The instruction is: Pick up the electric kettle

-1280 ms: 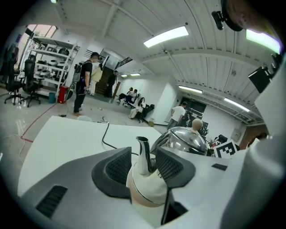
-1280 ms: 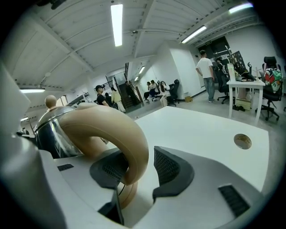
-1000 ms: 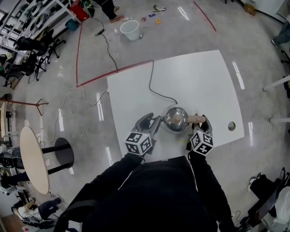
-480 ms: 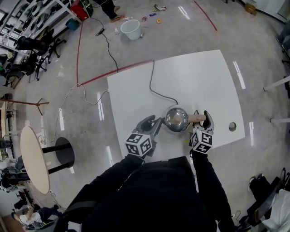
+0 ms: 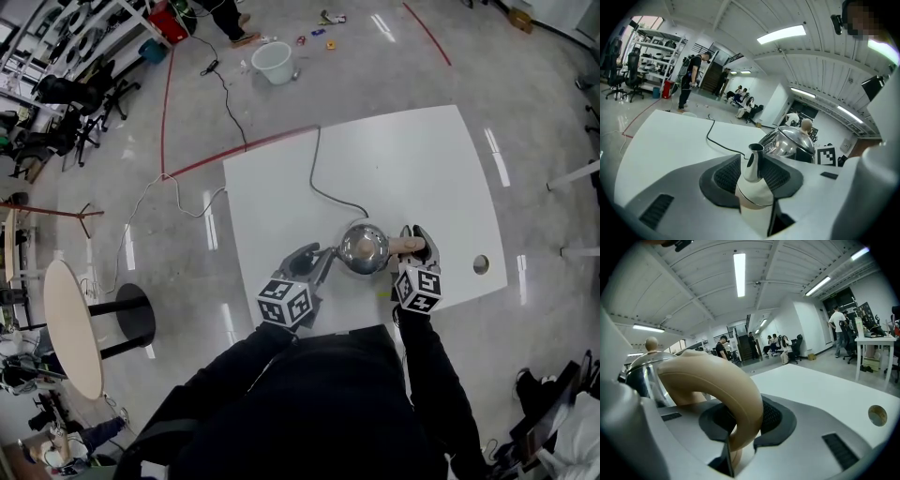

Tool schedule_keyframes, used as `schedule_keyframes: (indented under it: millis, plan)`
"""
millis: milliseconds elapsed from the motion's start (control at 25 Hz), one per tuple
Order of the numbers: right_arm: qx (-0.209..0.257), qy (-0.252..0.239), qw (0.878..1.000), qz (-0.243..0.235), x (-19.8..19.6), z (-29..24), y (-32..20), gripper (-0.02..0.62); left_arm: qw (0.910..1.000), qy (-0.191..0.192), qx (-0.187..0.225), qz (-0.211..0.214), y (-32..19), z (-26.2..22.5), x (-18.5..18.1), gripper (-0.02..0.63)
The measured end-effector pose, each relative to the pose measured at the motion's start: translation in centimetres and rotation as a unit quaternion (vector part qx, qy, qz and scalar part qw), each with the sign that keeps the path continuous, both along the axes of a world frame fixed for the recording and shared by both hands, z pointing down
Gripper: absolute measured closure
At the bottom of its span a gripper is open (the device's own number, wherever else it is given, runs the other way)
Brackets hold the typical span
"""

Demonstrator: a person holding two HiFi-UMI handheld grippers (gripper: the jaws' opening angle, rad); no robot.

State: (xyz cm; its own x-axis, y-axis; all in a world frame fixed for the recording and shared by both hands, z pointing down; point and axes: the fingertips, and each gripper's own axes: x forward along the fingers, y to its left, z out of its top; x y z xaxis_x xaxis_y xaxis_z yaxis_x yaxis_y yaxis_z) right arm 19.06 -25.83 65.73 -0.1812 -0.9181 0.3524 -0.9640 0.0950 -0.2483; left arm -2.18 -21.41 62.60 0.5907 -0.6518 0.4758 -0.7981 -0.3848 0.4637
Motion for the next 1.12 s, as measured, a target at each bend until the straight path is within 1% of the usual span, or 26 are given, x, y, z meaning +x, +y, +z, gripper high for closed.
schedule_keyframes:
  millis: [120, 280, 520, 640, 760, 960, 1040, 1120]
  plan:
    - [-0.004, -0.005, 1.000, -0.003, -0.1, -0.1, -0.3, 0.505, 0.9999, 0.005, -0.012, 0.006, 0.5, 0.2, -0.1, 0.460]
    - [-0.012, -0.026, 1.000, -0.002, -0.2, -0.3, -0.3, 0.500, 0.9992, 0.020, -0.033, 0.004, 1.8, 0.8, -0.2, 0.460]
    - [-0.021, -0.043, 0.999, 0.006, -0.2, -0.1, 0.1, 0.494, 0.9987, 0.008, -0.048, 0.016, 3.9, 2.3, -0.9, 0.460]
    - [-0.019, -0.054, 0.998, 0.012, -0.1, -0.7, 0.4, 0.492, 0.9985, 0.001, -0.051, 0.020, 5.0, 2.6, -1.4, 0.460]
    - [-0.011, -0.082, 0.996, 0.019, 0.3, -1.7, 0.5, 0.492, 0.9984, -0.001, -0.053, 0.018, 5.6, 2.8, -1.9, 0.460]
    - [-0.004, -0.111, 0.993, 0.027, 0.4, -2.7, 0.6, 0.492, 0.9984, 0.011, -0.055, 0.008, 5.7, 3.9, -2.5, 0.460]
    - [-0.006, -0.116, 0.993, 0.026, 0.3, -3.9, 0.8, 0.492, 0.9987, 0.011, -0.049, 0.009, 5.6, 3.6, -2.7, 0.460]
    - [-0.006, -0.117, 0.993, 0.024, 0.2, -5.9, 1.1, 0.492, 0.9992, 0.001, -0.034, 0.023, 5.5, 2.6, -2.6, 0.460]
